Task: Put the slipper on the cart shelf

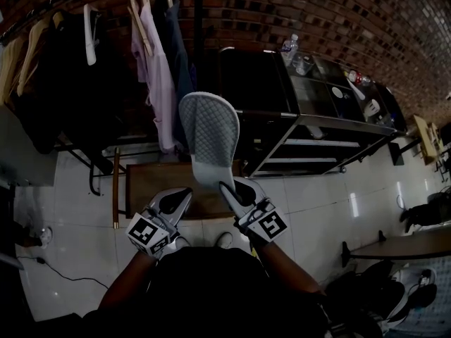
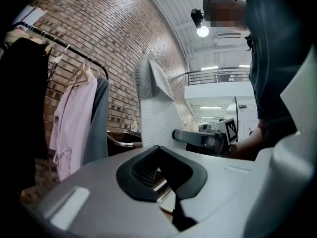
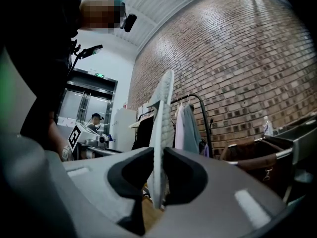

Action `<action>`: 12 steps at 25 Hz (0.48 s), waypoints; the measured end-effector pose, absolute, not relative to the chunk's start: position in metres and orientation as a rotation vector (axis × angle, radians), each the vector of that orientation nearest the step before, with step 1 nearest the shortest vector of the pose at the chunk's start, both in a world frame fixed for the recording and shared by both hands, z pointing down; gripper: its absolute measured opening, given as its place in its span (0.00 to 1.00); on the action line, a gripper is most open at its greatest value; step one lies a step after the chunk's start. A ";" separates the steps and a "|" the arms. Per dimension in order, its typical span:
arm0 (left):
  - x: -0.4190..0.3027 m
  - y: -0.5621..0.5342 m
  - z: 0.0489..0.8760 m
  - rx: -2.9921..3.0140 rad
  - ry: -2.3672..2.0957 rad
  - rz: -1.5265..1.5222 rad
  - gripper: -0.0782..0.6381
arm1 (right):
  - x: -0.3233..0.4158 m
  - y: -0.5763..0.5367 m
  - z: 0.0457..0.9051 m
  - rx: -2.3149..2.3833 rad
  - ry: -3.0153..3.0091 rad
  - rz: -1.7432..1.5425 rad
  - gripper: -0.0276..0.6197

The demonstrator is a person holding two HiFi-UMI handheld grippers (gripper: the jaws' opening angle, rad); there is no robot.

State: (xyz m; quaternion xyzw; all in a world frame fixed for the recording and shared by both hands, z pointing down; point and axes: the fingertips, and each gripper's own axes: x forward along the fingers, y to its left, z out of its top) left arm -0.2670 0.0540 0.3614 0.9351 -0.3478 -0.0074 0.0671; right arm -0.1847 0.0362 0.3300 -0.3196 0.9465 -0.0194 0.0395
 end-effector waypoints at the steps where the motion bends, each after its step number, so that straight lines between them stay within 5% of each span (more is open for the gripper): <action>1: -0.268 0.055 0.364 2.816 -1.037 -0.026 0.11 | -0.185 0.036 0.330 -0.986 2.901 -0.061 0.14; 12: -0.258 0.058 0.379 2.846 -0.841 0.002 0.11 | -0.173 0.050 0.340 -1.214 2.868 -0.105 0.14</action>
